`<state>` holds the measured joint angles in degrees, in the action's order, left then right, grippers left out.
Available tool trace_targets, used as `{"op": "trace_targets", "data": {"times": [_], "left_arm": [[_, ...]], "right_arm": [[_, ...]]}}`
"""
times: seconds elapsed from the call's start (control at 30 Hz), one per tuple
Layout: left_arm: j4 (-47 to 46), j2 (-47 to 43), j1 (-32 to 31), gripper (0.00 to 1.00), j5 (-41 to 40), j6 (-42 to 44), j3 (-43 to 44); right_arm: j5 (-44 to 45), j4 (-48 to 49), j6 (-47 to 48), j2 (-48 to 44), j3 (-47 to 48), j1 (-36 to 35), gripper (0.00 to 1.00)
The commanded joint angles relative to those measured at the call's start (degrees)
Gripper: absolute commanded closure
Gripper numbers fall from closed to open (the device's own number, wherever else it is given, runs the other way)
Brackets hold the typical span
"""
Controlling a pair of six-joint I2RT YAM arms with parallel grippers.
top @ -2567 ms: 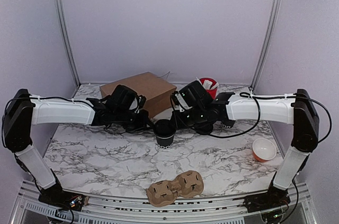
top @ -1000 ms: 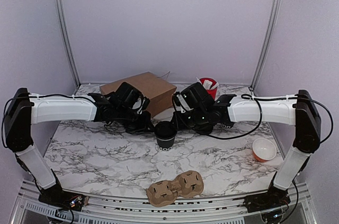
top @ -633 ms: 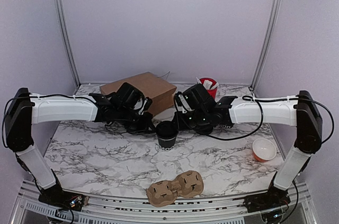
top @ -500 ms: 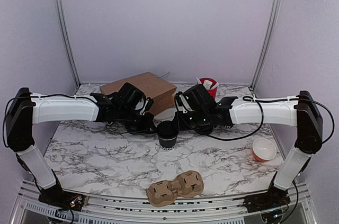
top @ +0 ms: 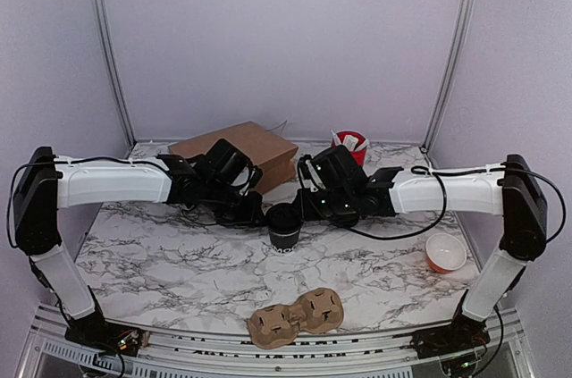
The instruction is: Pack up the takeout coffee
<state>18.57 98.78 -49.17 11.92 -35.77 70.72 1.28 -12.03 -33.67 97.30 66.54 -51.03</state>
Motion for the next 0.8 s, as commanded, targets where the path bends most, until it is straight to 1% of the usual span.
{"op": "trace_targets", "data": {"times": [0.0,0.17,0.4,0.77], "left_arm": [[3.94,2.79,-0.93,0.92,-1.81,0.08,0.78],[3.98,2.25,-0.93,0.92,-1.65,-0.09,2.41],[3.96,2.03,-0.54,0.92,-1.74,0.22,4.06],[3.97,1.31,-0.31,0.91,-0.89,0.42,4.99]], "right_arm": [[-2.27,-6.36,-2.41,0.85,-2.05,-2.59,0.82],[-0.87,-6.42,-3.49,-1.38,0.13,-2.59,0.75],[1.86,-7.39,-4.30,-2.95,4.33,-2.59,0.75],[5.40,-8.62,-4.90,-4.96,3.42,-2.61,0.73]]}}
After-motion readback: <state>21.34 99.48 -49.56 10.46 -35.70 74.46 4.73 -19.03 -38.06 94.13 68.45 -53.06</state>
